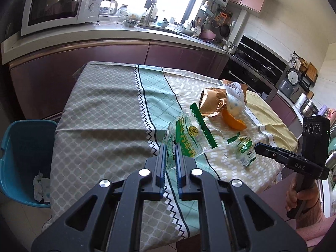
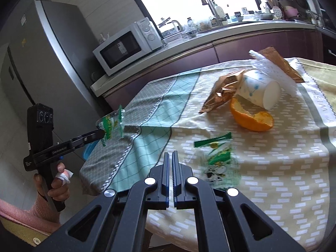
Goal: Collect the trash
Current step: 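Grasp a green wrapper with the left tool while the right tool grasps another, then carry both green wrappers to the teal bin and open both tools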
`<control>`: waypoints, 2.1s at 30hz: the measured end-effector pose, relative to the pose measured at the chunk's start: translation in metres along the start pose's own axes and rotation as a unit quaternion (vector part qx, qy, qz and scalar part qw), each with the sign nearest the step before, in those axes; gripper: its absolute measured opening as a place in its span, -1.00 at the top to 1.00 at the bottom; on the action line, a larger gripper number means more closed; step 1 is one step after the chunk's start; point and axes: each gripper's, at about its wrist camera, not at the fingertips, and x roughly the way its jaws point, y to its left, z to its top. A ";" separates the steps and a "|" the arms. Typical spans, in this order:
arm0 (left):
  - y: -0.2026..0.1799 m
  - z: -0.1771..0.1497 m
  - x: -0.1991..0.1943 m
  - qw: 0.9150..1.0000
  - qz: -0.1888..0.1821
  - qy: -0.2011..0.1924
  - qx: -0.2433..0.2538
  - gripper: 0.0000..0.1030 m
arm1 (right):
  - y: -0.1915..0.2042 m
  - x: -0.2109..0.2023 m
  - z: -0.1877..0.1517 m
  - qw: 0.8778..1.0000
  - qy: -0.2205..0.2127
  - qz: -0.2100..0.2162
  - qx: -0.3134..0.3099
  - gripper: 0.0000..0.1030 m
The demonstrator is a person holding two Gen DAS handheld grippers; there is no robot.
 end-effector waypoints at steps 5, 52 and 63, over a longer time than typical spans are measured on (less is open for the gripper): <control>-0.006 -0.001 0.008 1.000 -0.004 0.007 0.006 0.82 | -0.023 -0.003 -0.004 0.998 -0.007 -0.047 0.035 0.43; 0.265 -0.033 -0.024 0.951 0.254 0.015 -0.178 0.72 | 0.273 0.295 0.048 0.944 0.210 0.160 -0.197 0.82; 0.260 -0.033 -0.007 0.951 0.256 0.022 -0.174 0.64 | 0.253 0.228 0.053 0.947 0.163 0.187 -0.206 0.56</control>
